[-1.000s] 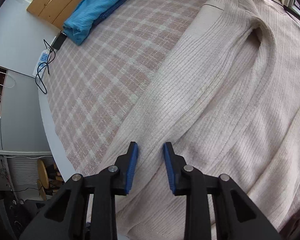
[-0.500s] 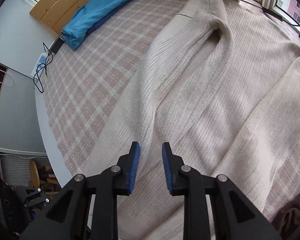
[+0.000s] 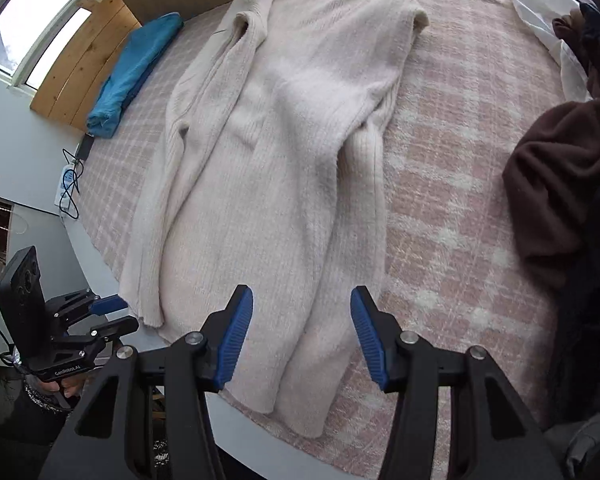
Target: Fold clothes
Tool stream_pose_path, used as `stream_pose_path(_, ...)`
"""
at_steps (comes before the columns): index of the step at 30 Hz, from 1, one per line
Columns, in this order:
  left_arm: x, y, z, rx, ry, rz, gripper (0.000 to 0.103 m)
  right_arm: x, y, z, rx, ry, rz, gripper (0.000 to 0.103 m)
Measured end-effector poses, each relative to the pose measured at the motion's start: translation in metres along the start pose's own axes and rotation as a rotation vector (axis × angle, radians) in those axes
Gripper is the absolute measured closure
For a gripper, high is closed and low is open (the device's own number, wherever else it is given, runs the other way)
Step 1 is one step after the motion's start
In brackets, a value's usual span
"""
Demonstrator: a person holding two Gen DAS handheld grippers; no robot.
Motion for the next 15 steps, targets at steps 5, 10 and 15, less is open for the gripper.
stream_pose_path(5,-0.003,0.007,-0.007,-0.017,-0.006,0.009,0.095,0.013,0.012,0.006,0.01,0.028,0.001,0.053)
stream_pose_path(10,0.001,0.006,-0.021,0.018,-0.105,0.006,0.084,0.022,0.018,0.0,0.006,0.003,-0.021,0.052)
stream_pose_path(15,-0.007,-0.002,-0.011,-0.071,-0.013,0.077,0.095,0.026,0.021,-0.009,-0.039,-0.002,-0.01,0.085)
Point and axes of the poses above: each gripper's, at about its wrist camera, not at the fingertips, and y roughly the way its jaws point, z to its right, x to its underside, the point moved 5 cm from there along y, roughly the way its jaws point, and after that the axes turned 8 degrees about -x, right-handed, at the moved point
